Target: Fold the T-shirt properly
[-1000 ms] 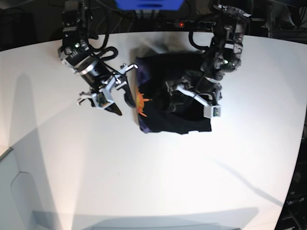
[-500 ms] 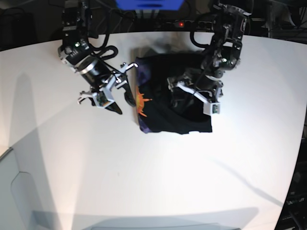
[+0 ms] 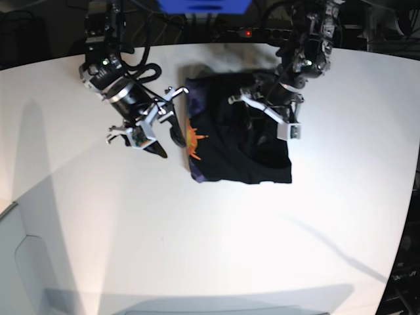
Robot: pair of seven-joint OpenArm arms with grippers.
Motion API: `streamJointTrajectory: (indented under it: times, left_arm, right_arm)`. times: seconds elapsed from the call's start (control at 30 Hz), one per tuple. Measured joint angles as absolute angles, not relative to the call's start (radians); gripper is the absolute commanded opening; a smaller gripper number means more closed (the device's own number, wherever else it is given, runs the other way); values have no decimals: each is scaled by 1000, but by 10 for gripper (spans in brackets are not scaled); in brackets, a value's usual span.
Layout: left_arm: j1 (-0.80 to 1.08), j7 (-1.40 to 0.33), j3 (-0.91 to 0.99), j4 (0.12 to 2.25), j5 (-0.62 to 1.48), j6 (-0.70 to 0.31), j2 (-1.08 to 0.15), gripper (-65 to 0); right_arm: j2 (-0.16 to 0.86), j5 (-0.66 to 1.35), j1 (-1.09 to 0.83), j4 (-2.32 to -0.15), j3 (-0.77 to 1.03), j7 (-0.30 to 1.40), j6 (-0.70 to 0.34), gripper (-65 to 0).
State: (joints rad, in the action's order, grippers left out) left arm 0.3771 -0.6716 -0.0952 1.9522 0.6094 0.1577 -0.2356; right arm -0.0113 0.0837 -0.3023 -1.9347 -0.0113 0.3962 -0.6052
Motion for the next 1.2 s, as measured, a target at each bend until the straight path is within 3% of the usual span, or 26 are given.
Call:
streamJointTrajectory:
  times: [0.5,0.77,1.2]
  left_arm:
    - [514,-646,-96,2009,634,158,-257,-415]
    - [488,-482,-100,2003,718,162,-224,-224]
    - [415,-483,35,1978,719,162,-191,-214]
  right_arm:
    - [-11,84,-306,-1935,-18,395,-605,-375]
    - [-10,83,-306,-1935,-11,395,-605,-375]
    - [-11,84,-322,-1935,-14,395,-605,-375]
